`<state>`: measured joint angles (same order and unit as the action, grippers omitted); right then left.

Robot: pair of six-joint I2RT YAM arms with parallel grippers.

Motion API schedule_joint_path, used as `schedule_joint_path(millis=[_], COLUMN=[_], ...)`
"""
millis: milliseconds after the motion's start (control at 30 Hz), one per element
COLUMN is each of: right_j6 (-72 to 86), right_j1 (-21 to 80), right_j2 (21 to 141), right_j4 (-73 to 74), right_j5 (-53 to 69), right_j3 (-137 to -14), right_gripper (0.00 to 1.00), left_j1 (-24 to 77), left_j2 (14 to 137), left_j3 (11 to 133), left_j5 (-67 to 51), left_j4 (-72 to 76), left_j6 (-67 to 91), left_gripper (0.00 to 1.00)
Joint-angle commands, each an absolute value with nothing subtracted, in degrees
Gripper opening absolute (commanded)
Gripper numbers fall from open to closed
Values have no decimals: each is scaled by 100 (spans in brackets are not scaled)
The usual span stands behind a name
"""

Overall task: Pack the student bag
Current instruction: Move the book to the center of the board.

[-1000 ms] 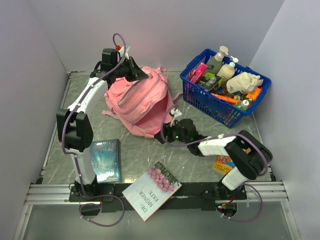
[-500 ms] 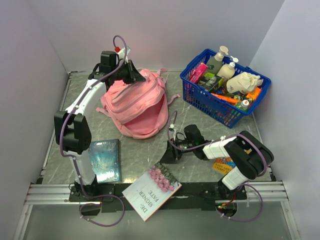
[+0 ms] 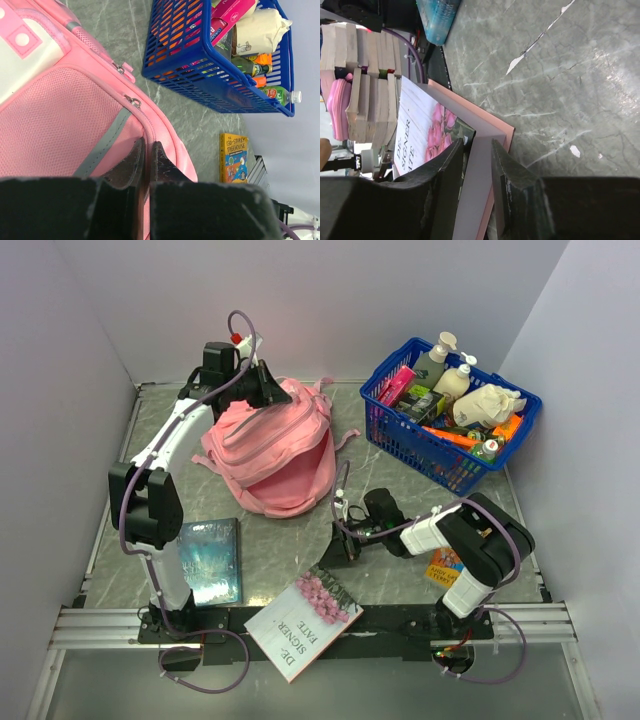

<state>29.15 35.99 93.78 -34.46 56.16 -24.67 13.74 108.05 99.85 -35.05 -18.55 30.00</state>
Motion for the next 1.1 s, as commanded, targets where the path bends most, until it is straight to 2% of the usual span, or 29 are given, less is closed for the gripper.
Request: schedule_joint_path(millis=[0, 67, 167, 267, 300, 567, 733, 767, 833, 867, 1067], right_j6=[2857, 2795, 2716, 2628, 2558, 2347, 2267, 2276, 2276, 2268, 2171], right_j1=[3683, 3683, 3683, 3683, 3683, 3445, 3463, 3454, 3454, 3463, 3594], right_j2=[9466, 9440, 9369, 9317, 9299, 8684, 8710, 8736, 8824, 8842, 8868], right_j4=[-3692, -3561, -3420, -3270, -3113, -2453, -2408, -2408, -2382, -2425, -2277], right_j5=[5695, 5669, 5660, 5669, 5669, 5511, 5537, 5546, 5494, 5502, 5414], right_j3=[-2707, -2725, -2725, -2786, -2804, -2962, -2901, -2900, -2909, -2900, -3014], right_gripper=[33, 30, 20, 9, 0, 0, 0, 1, 30, 39, 43], left_j1=[1397, 1397, 1397, 1397, 1397, 1397, 1397, 1397, 1397, 1397, 1397], left_j2=[10327, 10336, 10380, 10415, 10415, 10371, 10336, 10336, 10327, 10327, 10345], left_j3=[10169, 10178, 10204, 10239, 10231, 10266, 10239, 10231, 10230, 10239, 10309], left_j5=[-3621, -3612, -3604, -3568, -3542, -3445, -3428, -3419, -3419, -3419, -3384], left_j4=[-1450, -1450, -1459, -1494, -1503, -1564, -1547, -1547, -1538, -1547, -1582], left_j6=[3094, 3085, 3068, 3041, 3032, 2927, 2909, 2909, 2909, 2892, 2856], left_gripper=[1, 1, 1, 1, 1, 1, 1, 1, 1, 1, 1])
